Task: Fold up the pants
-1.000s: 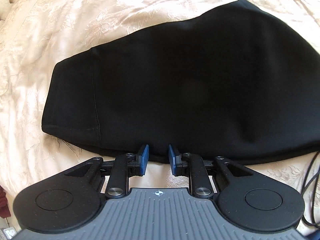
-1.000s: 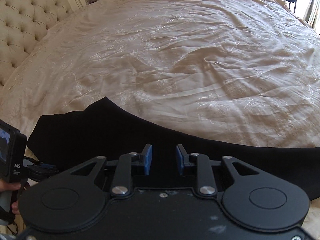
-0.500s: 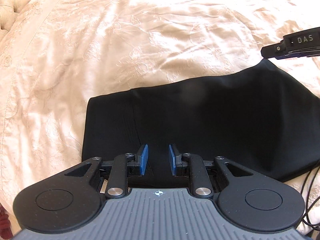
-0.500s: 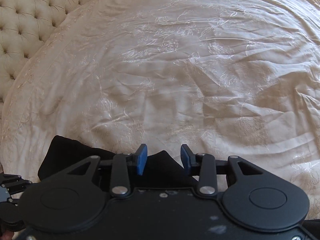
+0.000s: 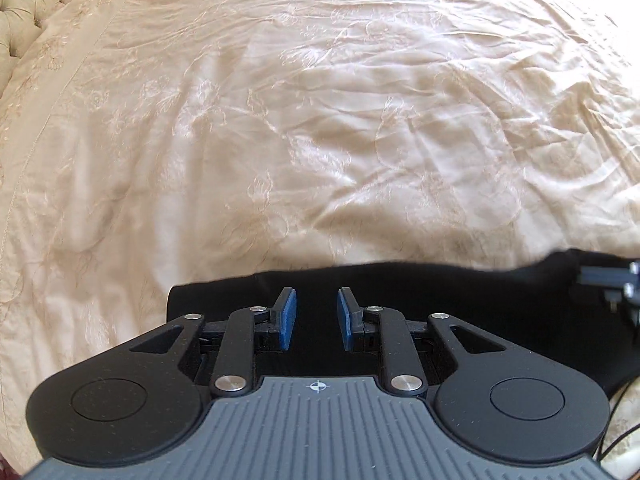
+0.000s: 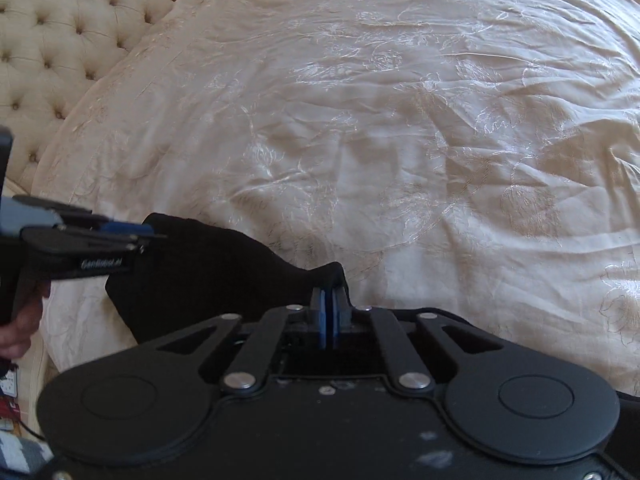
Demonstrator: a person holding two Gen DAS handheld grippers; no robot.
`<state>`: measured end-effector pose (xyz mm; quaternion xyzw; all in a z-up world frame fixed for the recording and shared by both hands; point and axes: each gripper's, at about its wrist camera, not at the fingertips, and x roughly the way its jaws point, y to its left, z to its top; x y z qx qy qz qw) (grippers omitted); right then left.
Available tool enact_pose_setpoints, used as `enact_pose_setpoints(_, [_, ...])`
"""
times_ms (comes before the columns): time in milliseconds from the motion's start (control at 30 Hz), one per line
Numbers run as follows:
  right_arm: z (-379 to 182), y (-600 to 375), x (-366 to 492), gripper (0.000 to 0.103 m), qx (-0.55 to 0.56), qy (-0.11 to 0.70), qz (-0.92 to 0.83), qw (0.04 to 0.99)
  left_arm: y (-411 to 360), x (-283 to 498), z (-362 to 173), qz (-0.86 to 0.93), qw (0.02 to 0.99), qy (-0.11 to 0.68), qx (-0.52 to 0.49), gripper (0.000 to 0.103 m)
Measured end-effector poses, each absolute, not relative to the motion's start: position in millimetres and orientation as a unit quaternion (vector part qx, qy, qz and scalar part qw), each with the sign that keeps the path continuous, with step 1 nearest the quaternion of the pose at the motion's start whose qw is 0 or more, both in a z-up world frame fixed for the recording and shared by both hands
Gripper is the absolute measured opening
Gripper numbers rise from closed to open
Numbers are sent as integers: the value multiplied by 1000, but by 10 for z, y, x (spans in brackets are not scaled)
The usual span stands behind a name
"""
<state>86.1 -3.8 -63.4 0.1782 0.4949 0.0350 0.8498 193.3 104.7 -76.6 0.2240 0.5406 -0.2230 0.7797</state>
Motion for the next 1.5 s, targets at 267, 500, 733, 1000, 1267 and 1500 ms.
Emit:
enact_pose_setpoints(267, [-770,430,487,5,134,520,29,843,481,2096,-1056,-252,761,547,243,24])
enact_pose_setpoints(500, [-700,355,469,8,155,507,2,848,633,1708,-1449,-269,732,543,312,25])
enact_pose_setpoints(733, [-499,102,481,39,217,459,-37,861,794,1499,-1361,-275,754,511,308,25])
enact_pose_setpoints(1000, [-761,94,791,39,266,494,-5,828,857,1695,-1233,-272,761,531,256,24])
enact_pose_setpoints(1267, [-694,68,1066,33,248,472,-2,846,1224,1616,-1119,-256,774,517,260,26])
enact_pose_setpoints(1500, [-793,-156,1340,14,242,471,-29,848,1522,1411,-1463,-249,737,560,286,27])
